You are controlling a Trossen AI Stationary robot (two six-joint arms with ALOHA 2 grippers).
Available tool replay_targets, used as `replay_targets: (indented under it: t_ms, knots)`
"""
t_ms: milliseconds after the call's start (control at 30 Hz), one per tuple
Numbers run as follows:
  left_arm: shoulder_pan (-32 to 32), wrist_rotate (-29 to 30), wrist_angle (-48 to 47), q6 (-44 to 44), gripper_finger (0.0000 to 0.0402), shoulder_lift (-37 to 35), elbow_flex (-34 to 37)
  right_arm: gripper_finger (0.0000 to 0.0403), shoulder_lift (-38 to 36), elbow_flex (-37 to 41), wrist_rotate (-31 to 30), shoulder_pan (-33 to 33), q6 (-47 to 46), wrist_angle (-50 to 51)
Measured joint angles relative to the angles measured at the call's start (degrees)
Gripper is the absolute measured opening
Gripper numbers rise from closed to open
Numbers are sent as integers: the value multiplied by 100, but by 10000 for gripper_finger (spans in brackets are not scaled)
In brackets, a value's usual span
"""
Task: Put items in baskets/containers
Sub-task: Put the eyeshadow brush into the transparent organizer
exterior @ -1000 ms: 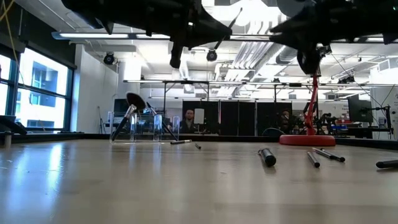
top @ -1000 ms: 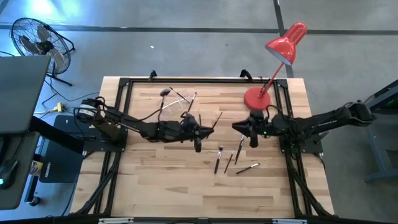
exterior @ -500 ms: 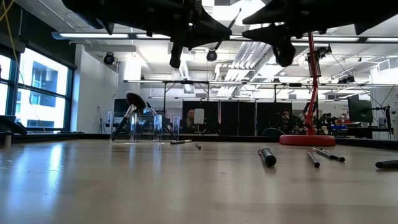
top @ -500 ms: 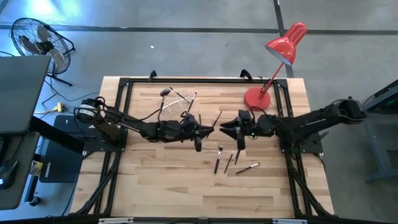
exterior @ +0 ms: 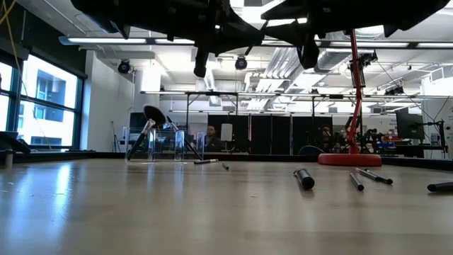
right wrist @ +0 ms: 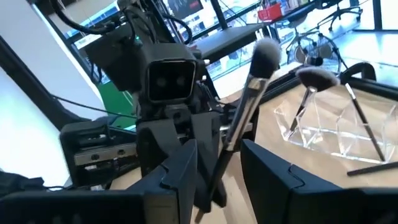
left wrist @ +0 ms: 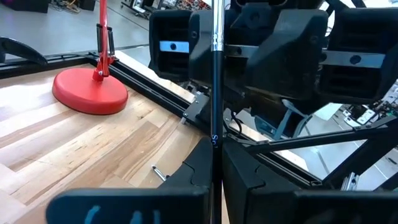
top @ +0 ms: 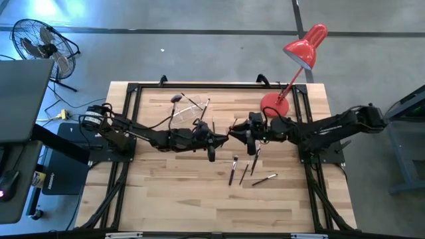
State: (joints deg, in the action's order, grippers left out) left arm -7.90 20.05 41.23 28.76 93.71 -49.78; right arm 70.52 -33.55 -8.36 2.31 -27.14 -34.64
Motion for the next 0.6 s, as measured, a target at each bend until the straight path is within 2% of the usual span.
replay_targets:
  t_ms: [200, 600]
  knots:
    - [0, -147, 26, 1, 8, 0, -2, 105, 0, -67, 101, -95, 18, 1]
    - [9, -341, 195, -10, 8, 0, -2, 20, 9, -67, 332, -116, -21, -59]
